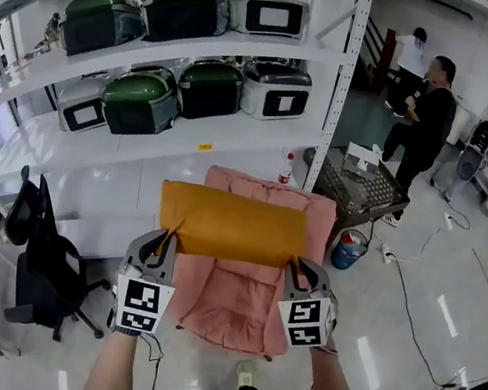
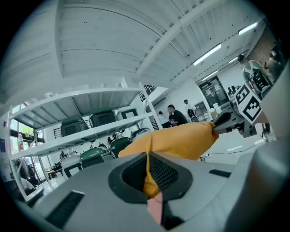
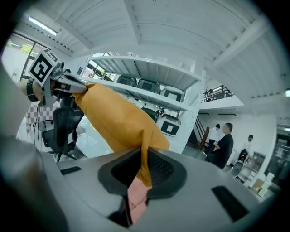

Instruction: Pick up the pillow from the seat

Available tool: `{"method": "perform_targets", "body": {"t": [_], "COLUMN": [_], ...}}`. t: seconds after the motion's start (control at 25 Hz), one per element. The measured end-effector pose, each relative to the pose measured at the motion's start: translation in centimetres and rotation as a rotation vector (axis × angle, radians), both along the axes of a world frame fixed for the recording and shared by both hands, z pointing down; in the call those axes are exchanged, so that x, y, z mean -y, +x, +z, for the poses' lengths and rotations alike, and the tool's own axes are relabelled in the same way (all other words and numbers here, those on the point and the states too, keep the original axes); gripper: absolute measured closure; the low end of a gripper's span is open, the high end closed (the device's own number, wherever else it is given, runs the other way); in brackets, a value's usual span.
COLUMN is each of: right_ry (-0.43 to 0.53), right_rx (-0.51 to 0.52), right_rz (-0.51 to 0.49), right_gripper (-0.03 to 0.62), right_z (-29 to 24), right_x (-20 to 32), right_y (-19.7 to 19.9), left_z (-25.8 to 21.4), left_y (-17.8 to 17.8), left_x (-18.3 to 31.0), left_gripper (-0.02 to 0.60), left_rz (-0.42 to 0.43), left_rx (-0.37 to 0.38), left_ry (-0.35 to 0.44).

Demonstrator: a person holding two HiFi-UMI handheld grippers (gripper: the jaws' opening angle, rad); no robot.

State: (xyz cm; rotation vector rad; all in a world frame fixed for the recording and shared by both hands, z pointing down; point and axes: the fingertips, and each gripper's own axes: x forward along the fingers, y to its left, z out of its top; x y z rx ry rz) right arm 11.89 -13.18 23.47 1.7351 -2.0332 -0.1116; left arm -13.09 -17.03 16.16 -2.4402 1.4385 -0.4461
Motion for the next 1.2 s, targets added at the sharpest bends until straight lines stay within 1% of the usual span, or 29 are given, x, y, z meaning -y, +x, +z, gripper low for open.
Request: {"method": "perform_targets", "body": {"t": [0.12,0.32,0.48,0.6,0.76,0.92,1.2], "right_ry": [0.056,0.112,0.165,0.185,0.229,0.232,0.257], "right_rx": [-0.003,-0.024,-0.02,-0.023,-0.015,-0.018,-0.015], "right_rz": [-0.015,0.0,-0.018,-0.016,-0.036,-0.024,-0.036], "right_gripper": [0.555,0.554,0.554,0.554,0.554,0.556,0.557], "right_z": [-2.5,-6.2,-8.8,-10.3,-11.4,-11.8,-12.5], "right_x": [-0.4,-1.6,-1.6,-1.9,-2.3,-2.6,-2.7], "right_y": [-0.4,-0.3,-0.9,-1.3,-2.0,-1.7,-2.1], "left_z": [-2.3,-5.4,-7.4,-8.5,-9.5,-10.0,-10.2], "left_y": [-0.3,-0.8,-1.4,-2.1,-2.6,-2.6,-2.8], "left_x": [-1.0,-2.6,-3.1,-3.4,-4.0,-4.4,-4.5], "left_gripper": [0.569,0.569,0.569,0.569,0.569,0.569,0.569], "left_rz": [0.0,-0.004,-0.011,-0.018,-0.021,-0.023,-0.024], "left_rx": [-0.021,-0.047,-0.073,-0.093,-0.11,-0.119,-0.128], "left_ry": [0.032,0.082,0.108,0.119,0.133,0.139,0.142]}}
